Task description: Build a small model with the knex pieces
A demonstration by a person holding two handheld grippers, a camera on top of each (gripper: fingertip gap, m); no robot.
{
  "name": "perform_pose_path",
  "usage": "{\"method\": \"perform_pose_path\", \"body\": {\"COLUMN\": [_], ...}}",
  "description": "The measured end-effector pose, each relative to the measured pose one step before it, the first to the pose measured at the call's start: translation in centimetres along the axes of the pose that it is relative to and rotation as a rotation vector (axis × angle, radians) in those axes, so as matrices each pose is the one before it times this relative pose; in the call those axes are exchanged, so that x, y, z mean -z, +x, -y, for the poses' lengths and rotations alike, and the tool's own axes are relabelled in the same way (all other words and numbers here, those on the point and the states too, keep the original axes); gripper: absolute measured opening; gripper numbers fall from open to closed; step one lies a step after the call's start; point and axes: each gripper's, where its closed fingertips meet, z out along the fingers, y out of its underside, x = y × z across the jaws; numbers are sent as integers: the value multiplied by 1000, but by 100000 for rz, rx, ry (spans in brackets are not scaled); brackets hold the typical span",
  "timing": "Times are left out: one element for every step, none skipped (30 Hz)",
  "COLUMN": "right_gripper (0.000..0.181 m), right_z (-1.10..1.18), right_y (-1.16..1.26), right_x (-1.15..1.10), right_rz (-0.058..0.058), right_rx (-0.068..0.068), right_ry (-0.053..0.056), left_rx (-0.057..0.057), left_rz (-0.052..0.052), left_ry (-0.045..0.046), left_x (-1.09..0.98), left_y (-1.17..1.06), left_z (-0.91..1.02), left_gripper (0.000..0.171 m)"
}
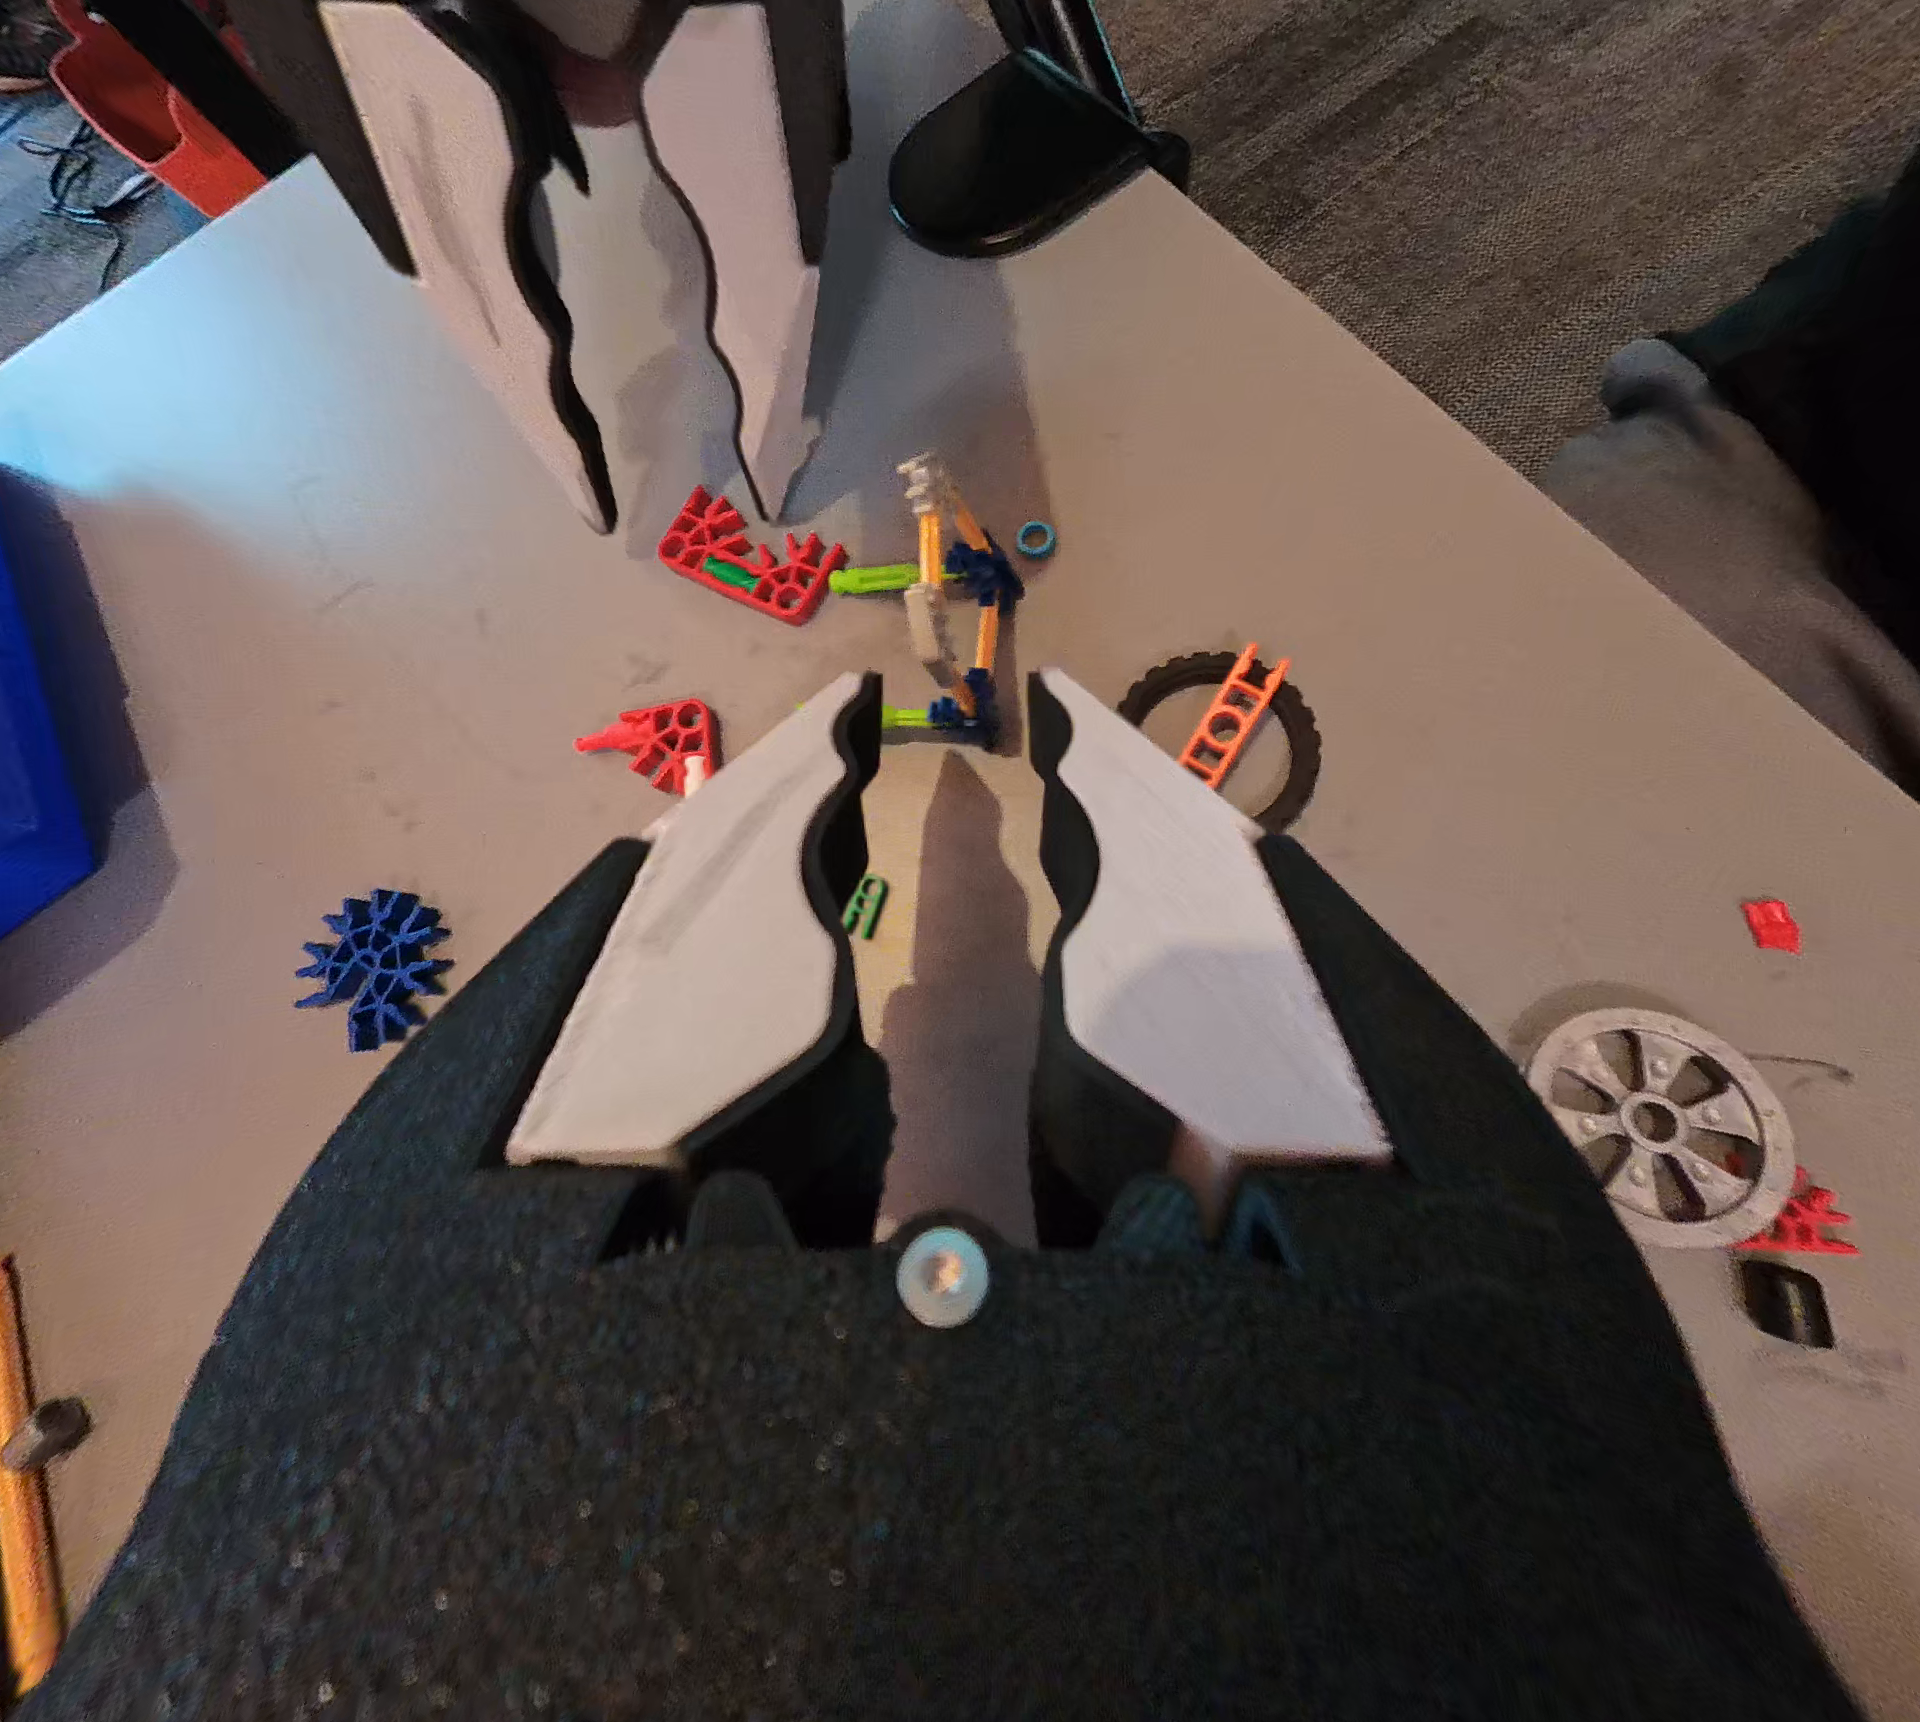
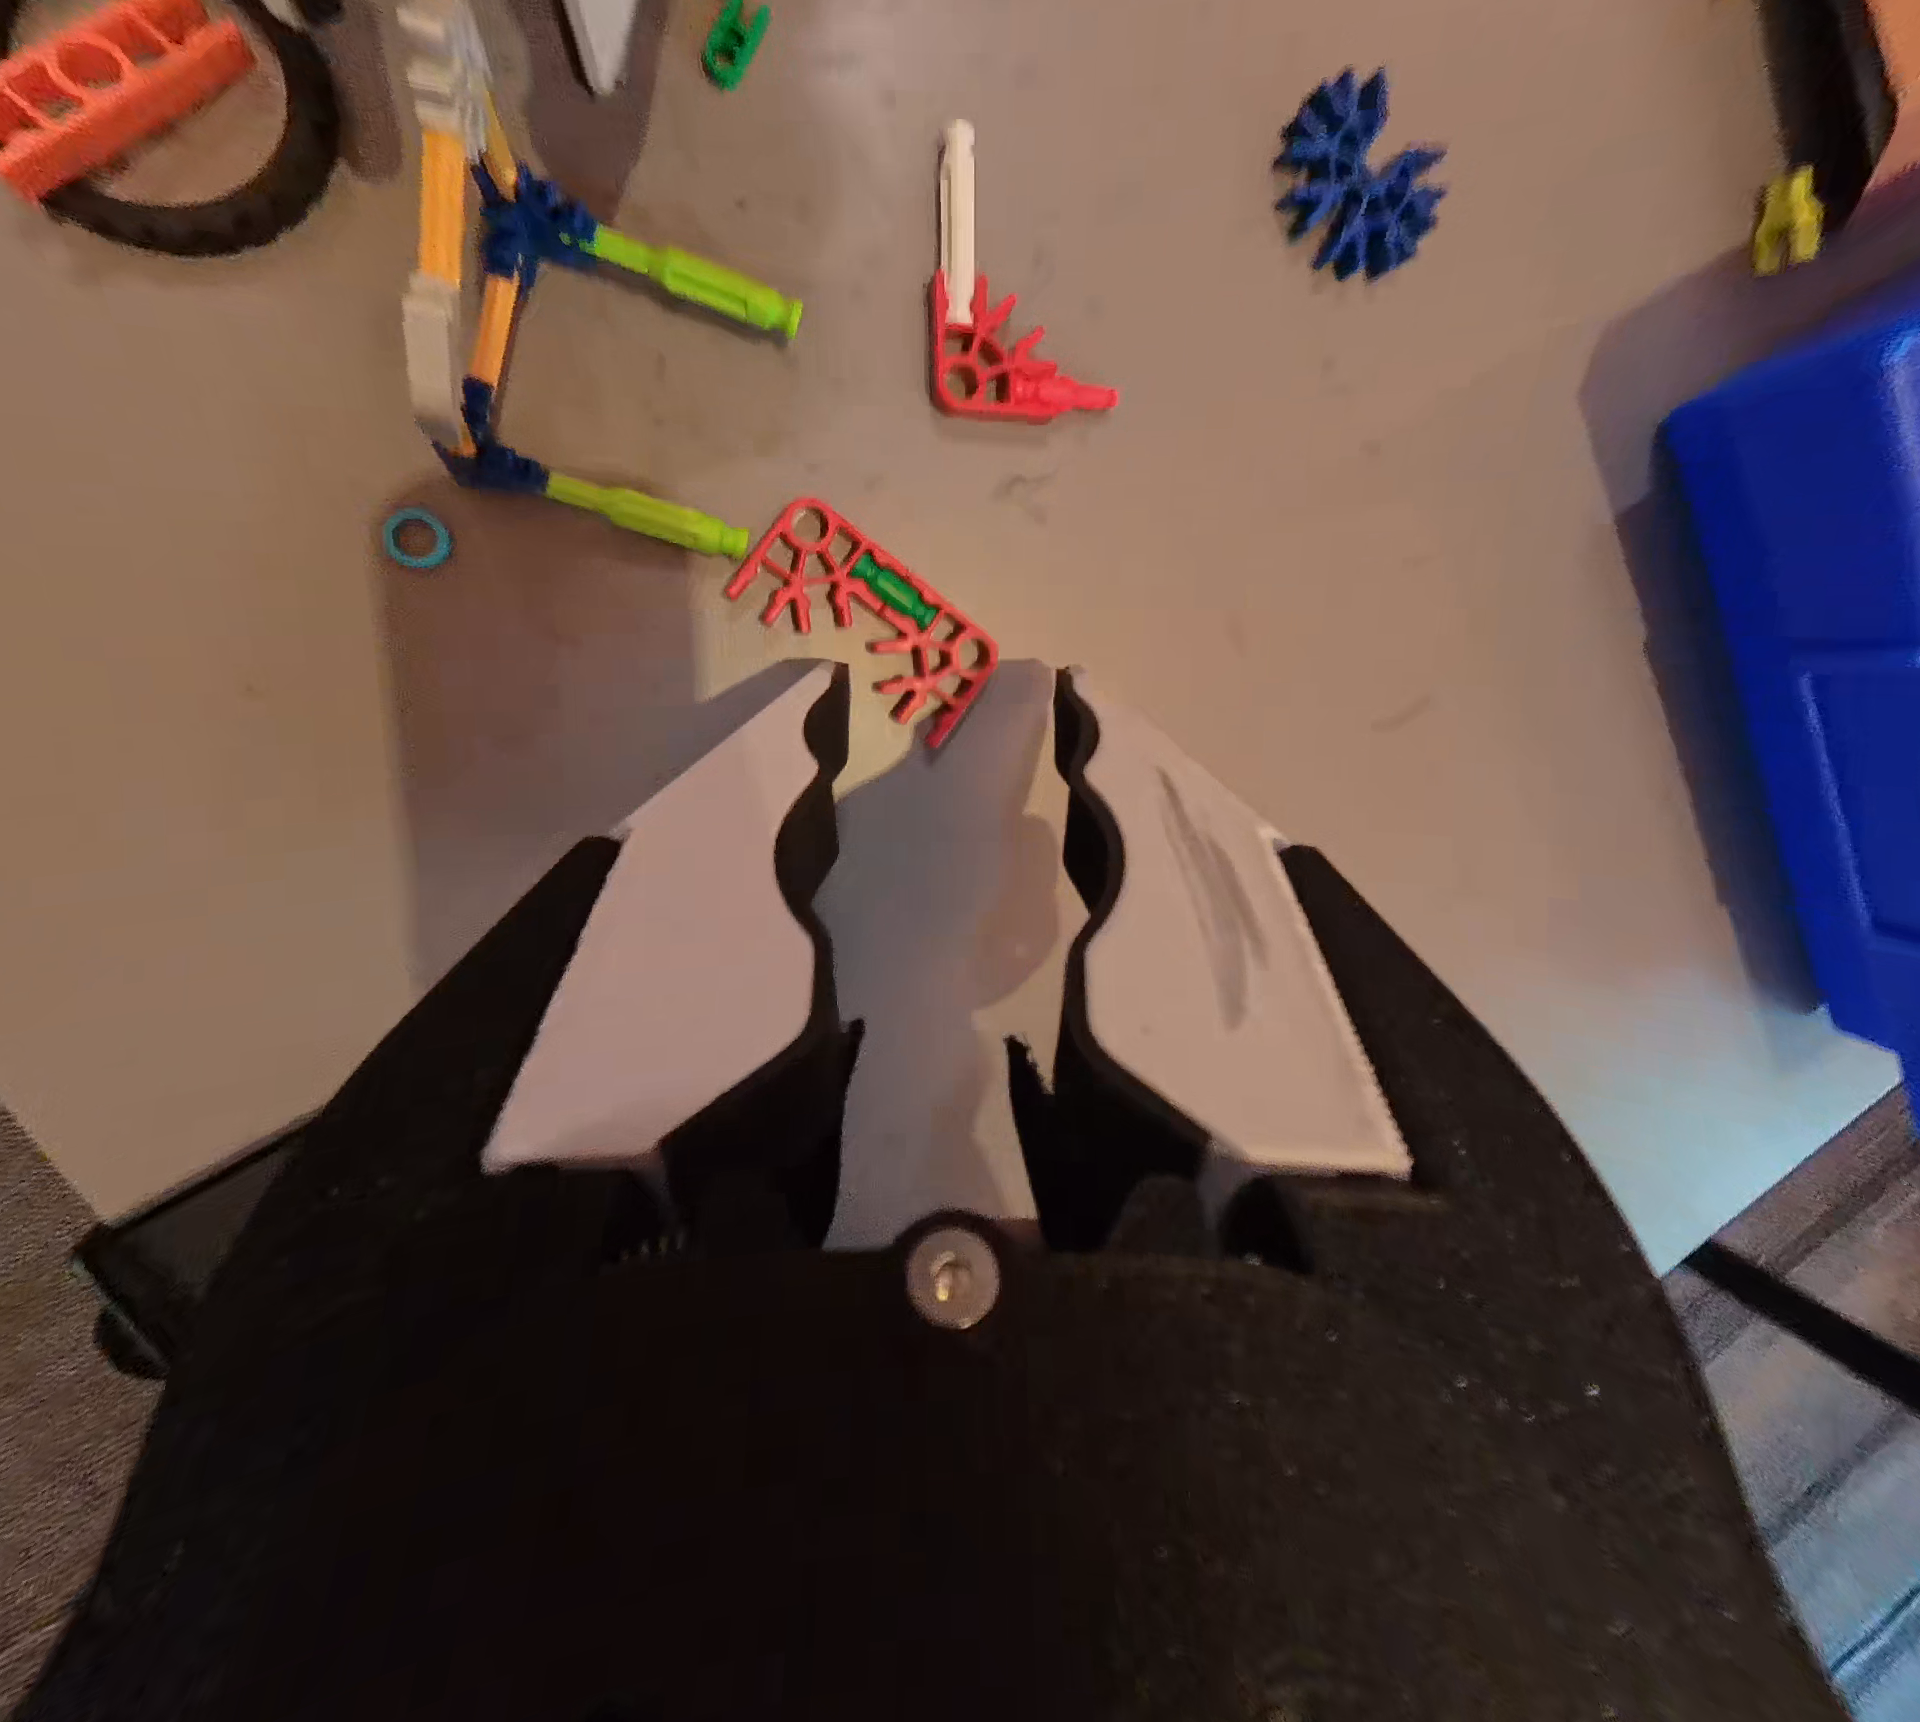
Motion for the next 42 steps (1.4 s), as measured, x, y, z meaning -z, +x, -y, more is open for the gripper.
{"method": "perform_pose_path", "body": {"right_gripper": [39, 37, 34, 25, 23, 23, 23, 23, 23, 23, 23, 23, 23, 22, 23, 23, 23, 22, 22, 22, 22, 22, 22, 22, 22, 22, 22, 22, 22, 22, 22, 22, 22, 22, 22, 22, 22, 22, 22, 22, 22, 3], "right_z": [290, 166, 116, 45, 66, 66, 13, -15, -27, -40, -47, -84, -86, -12, 6, -38, -65, -93, -99, -58, -3, 21, 29, 121, 208, 259, 302, 370, 444, 536, 610, 605, 561, 505, 370, 247, 216, 199, 148, 98, 17, 49], "right_y": [-18, -135, -88, -90, -82, -32, -7, 6, 19, 9, -11, 24, 103, 58, 19, 39, 77, 178, 206, 111, 149, 183, 80, 65, 60, 1, 3, 60, -70, -182, -129, -123, -225, -228, -140, -161, -191, -180, -180, -107, -32, -103], "right_x": [-128, -100, -86, -103, -92, -47, -4, 8, 28, 44, 58, 79, 52, 46, 17, 40, 63, 64, 59, 54, 42, 37, 54, 86, 121, 116, 129, 141, 173, 214, 256, 276, 275, 248, 205, 168, 132, 95, 64, 18, -2, 3], "right_rz": [313, 1305, 1308, 1270, 975, 455, 147, -50, -335, -340, -49, -246, -351, 308, 749, 608, 454, -165, -249, 466, 358, -67, 138, 138, 129, 614, 670, 578, 1660, 2432, 1927, 1699, 2161, 1974, 1151, 1046, 1194, 1017, 938, 492, 30, 340], "right_rx": [2307, 1531, 577, -482, -1173, -1073, -1138, -1553, -1878, -2393, -2627, -2848, -3625, -4149, -3470, -2543, -2217, -1704, -1167, -1465, -1957, -1713, -1273, -1431, -1921, -1957, -2080, -2568, -2757, -2619, -2281, -1701, -1257, -1188, -693, -109, -228, -245, 3, 56, 125, 516], "right_ry": [1544, 889, 384, -97, 152, 398, 343, 249, 228, 421, 665, 612, 616, 957, 967, 444, -219, -744, -742, -305, 199, 474, 744, 1501, 2087, 2337, 2540, 2746, 3056, 3326, 3477, 3179, 2744, 2197, 1244, 639, 542, 510, 361, 107, -278, 230], "left_rx": [374, 551, 627, 329, 298, 481, 202, 48, 425, 646, 513, 615, 365, -240, -982, -1352, -1595, -981, -10, 241, 238, 414, 1411, 2065, 1539, 630, -1022, -2819, -3822, -5192, -6106, -4980, -4117, -3951, -3275, -2138, -1580, -1470, -1715, -1434, -366, 924], "left_rz": [548, 805, -52, 87, 565, 221, 400, 1746, 1628, 1742, 4221, 4661, 1604, 740, 1479, 420, -1252, -1097, -679, -1965, -1709, -1088, -1180, 576, 1709, 971, 2591, 4504, 3886, 4446, 2741, 330, 1119, 1617, 2197, 2516, 2880, 1160, 742, 2015, 431, -900], "left_ry": [260, 448, 134, 202, 629, 656, 786, 681, 315, -226, -508, -414, 390, 717, -852, -2479, -1751, 141, 715, 659, 499, 1183, 2318, 2808, 2584, 1653, 834, -280, -2556, -2862, -1770, -1672, -1689, -1951, -1052, 66, 715, 252, -450, -367, 372, -51], "left_x": [64, 48, 36, 42, 56, 72, 68, 65, 16, -34, -69, -110, -135, -158, -225, -278, -233, -144, -60, 31, 107, 183, 271, 288, 259, 151, 62, -44, -216, -281, -269, -300, -278, -265, -189, -87, -26, -7, -26, -31, -24, -49], "left_y": [-201, -235, -101, -103, -155, -99, -124, -350, -357, -421, -816, -875, -374, -170, -220, 8, 310, 299, 194, 335, 256, 115, 27, -355, -554, -421, -581, -708, -515, -462, -71, 285, 111, -17, -163, -299, -353, -67, 10, -167, 29, 156], "left_z": [13, 40, -26, -3, 51, 79, 112, 128, 95, 32, -8, -2, 123, 191, -33, -250, -141, 127, 185, 142, 91, 184, 351, 460, 451, 332, 265, 175, -111, -137, 7, 10, -10, -82, -11, 103, 169, 55, -78, -81, 11, -92], "left_gripper": [25, 25, 25, 26, 26, 26, 27, 27, 27, 27, 29, 27, 26, 25, 24, 21, 23, 25, 25, 24, 25, 25, 25, 24, 22, 22, 23, 22, 23, 25, 24, 24, 24, 24, 24, 23, 19, 15, 11, 6, 6, 3]}}
